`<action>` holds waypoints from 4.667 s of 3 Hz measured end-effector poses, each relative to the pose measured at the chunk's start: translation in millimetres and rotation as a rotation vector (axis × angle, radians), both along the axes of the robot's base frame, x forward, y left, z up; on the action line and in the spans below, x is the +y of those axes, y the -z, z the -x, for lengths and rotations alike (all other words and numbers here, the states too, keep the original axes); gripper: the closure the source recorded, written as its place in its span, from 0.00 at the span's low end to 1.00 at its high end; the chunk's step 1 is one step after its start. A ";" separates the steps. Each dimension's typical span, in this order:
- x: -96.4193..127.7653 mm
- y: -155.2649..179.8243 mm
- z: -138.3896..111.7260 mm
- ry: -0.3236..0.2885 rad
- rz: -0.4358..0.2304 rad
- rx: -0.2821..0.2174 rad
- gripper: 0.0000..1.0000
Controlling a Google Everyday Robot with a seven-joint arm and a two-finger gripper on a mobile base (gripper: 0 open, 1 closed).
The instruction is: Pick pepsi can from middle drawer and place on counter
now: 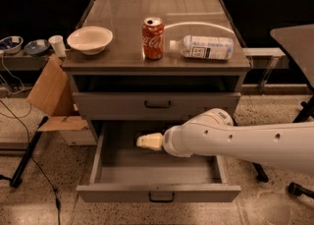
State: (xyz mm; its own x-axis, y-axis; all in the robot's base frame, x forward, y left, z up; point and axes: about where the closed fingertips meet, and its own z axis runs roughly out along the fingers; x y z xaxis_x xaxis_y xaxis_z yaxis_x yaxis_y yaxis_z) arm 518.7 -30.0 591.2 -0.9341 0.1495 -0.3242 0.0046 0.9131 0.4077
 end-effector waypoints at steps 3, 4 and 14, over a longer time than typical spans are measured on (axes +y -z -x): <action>12.7 3.9 -22.2 0.102 -0.081 -0.045 0.00; 18.9 9.0 -41.4 0.149 -0.113 -0.057 0.00; 72.9 173.1 -101.8 0.351 -0.111 -0.047 0.00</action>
Offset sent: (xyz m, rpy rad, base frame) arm 0.0181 0.0245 -0.0074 0.0871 -0.0778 -0.1208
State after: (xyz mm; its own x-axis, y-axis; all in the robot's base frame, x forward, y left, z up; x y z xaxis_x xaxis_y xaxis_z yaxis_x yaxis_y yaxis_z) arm 620.5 42.9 418.1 -0.8039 0.4950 -0.3298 0.2888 0.8095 0.5111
